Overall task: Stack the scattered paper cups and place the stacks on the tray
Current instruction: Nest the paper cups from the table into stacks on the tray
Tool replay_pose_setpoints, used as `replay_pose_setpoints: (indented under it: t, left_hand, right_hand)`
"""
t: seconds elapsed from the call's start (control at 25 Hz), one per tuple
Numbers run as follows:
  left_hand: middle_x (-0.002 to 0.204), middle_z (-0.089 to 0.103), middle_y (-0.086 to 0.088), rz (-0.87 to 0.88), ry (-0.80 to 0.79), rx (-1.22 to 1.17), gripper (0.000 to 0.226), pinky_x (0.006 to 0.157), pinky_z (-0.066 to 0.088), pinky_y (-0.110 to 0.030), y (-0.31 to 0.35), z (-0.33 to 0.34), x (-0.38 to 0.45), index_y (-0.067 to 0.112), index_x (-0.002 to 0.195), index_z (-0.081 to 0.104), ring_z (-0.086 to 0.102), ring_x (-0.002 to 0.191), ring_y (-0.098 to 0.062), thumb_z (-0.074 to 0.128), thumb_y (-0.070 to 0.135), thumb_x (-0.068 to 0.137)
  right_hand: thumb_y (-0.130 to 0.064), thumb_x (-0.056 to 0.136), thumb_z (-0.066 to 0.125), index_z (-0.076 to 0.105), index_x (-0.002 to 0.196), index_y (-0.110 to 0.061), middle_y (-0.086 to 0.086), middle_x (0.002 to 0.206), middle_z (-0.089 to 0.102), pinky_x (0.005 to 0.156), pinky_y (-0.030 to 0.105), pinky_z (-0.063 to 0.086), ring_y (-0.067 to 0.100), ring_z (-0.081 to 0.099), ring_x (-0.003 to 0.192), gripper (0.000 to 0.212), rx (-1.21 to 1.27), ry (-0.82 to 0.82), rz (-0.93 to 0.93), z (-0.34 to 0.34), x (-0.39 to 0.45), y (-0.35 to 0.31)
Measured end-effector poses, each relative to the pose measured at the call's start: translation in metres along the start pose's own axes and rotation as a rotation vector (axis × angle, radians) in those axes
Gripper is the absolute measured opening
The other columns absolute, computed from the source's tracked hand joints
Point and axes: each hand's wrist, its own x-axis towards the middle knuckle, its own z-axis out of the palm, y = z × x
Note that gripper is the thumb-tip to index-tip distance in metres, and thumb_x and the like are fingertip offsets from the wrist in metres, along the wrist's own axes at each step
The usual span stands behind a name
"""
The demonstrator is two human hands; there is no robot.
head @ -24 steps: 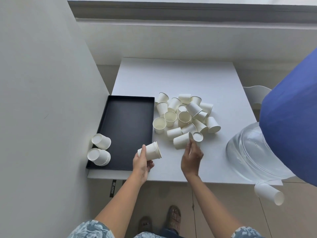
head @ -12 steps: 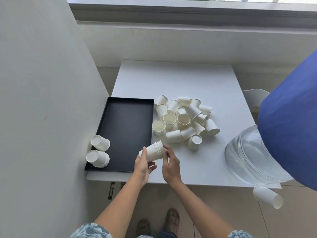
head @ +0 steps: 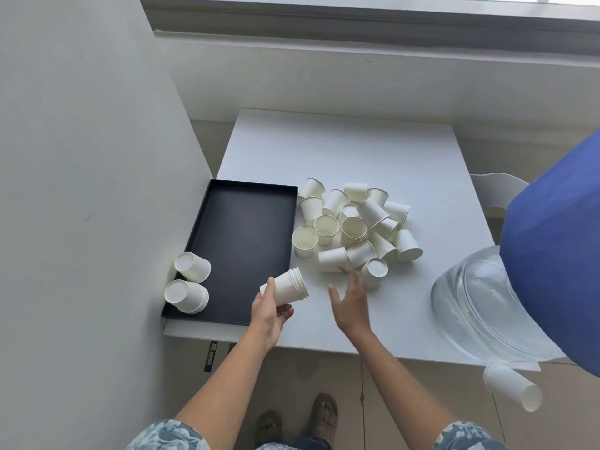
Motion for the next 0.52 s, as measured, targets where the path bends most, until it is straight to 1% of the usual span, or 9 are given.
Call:
replay_pose_setpoints:
  t: [0.04, 0.12, 0.2, 0.24, 0.4, 0.52]
  left_hand:
    - [0.092, 0.057, -0.01, -0.001, 0.005, -0.001, 0.037, 0.057, 0.051, -0.03, 0.001, 0.0, 0.001, 0.014, 0.114, 0.055, 0.054, 0.066, -0.021, 0.058, 0.047, 0.098]
    - [0.091, 0.058, -0.009, -0.006, 0.006, 0.003, 0.035, 0.058, 0.051, -0.03, 0.002, -0.002, 0.002, 0.015, 0.112, 0.056, 0.054, 0.066, -0.02, 0.059, 0.047, 0.097]
    - [0.091, 0.058, -0.009, -0.007, 0.013, 0.008, 0.033, 0.06, 0.05, -0.031, 0.002, -0.003, 0.002, 0.017, 0.11, 0.057, 0.055, 0.066, -0.02, 0.058, 0.048, 0.097]
    - [0.091, 0.058, -0.008, -0.004, 0.017, 0.009, 0.032, 0.061, 0.05, -0.031, 0.002, -0.003, 0.002, 0.018, 0.108, 0.057, 0.054, 0.066, -0.02, 0.058, 0.048, 0.098]
    - [0.09, 0.058, -0.009, 0.009, 0.023, 0.013, 0.03, 0.06, 0.05, -0.031, 0.003, -0.007, 0.003, 0.018, 0.105, 0.058, 0.053, 0.065, -0.02, 0.058, 0.047, 0.098]
    - [0.09, 0.058, -0.009, 0.015, 0.032, 0.014, 0.029, 0.06, 0.051, -0.032, 0.003, -0.009, 0.003, 0.018, 0.104, 0.058, 0.053, 0.064, -0.02, 0.058, 0.047, 0.098]
  right_hand:
    - [-0.012, 0.089, 0.067, 0.049, 0.138, -0.01, 0.01, 0.137, 0.049, 0.11, 0.039, 0.036, 0.031, 0.045, 0.128, 0.053, -0.098, 0.062, 0.069, -0.007, 0.01, 0.005]
    - [-0.01, 0.082, 0.07, 0.042, 0.141, -0.008, 0.014, 0.143, 0.042, 0.109, 0.044, 0.035, 0.038, 0.039, 0.13, 0.065, -0.293, 0.126, 0.185, -0.023, 0.027, 0.016]
    - [-0.016, 0.081, 0.074, 0.037, 0.144, -0.009, 0.013, 0.148, 0.039, 0.109, 0.046, 0.035, 0.038, 0.037, 0.134, 0.073, -0.423, 0.113, 0.24, -0.036, 0.042, 0.026]
    - [-0.02, 0.082, 0.076, 0.036, 0.145, -0.009, 0.012, 0.149, 0.039, 0.11, 0.047, 0.036, 0.038, 0.036, 0.135, 0.075, -0.442, 0.096, 0.255, -0.04, 0.047, 0.03]
    - [-0.028, 0.085, 0.076, 0.039, 0.145, -0.011, 0.007, 0.15, 0.04, 0.11, 0.046, 0.035, 0.035, 0.034, 0.137, 0.072, -0.493, 0.047, 0.23, -0.042, 0.051, 0.042]
    - [-0.028, 0.084, 0.075, 0.047, 0.136, -0.012, 0.007, 0.141, 0.049, 0.106, 0.045, 0.038, 0.033, 0.039, 0.133, 0.061, -0.493, 0.074, 0.197, -0.038, 0.045, 0.044]
